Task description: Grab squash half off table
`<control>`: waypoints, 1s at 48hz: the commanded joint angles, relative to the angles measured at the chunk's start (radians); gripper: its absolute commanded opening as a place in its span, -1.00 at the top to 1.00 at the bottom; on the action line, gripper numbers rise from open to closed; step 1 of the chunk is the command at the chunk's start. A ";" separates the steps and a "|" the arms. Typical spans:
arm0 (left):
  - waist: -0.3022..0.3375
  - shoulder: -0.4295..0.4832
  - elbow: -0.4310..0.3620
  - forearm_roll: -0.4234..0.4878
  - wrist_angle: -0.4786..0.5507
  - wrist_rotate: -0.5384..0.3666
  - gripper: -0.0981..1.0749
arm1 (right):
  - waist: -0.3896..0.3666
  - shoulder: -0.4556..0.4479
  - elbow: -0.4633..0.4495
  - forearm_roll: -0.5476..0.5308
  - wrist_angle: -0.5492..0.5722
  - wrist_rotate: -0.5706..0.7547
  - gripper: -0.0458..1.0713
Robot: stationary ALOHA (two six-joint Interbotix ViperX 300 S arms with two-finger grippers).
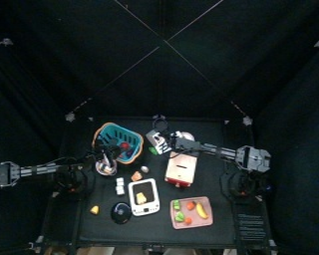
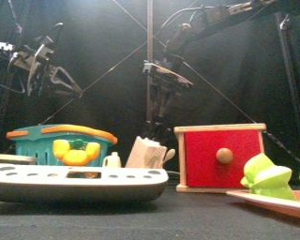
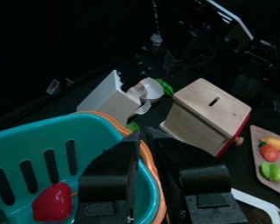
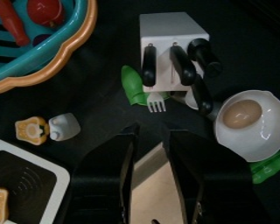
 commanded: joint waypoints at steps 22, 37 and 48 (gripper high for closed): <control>-0.190 -0.006 -0.043 0.146 0.353 0.005 -0.22 | 0.262 -0.130 0.175 -0.015 -0.273 0.012 -0.31; -0.364 0.104 -0.063 0.150 0.347 -0.003 -0.58 | 0.225 -0.218 0.393 -0.043 -0.706 0.012 -0.31; -0.357 0.201 -0.081 0.146 0.227 -0.005 -0.80 | 0.132 -0.221 0.529 -0.112 -0.900 0.012 -0.31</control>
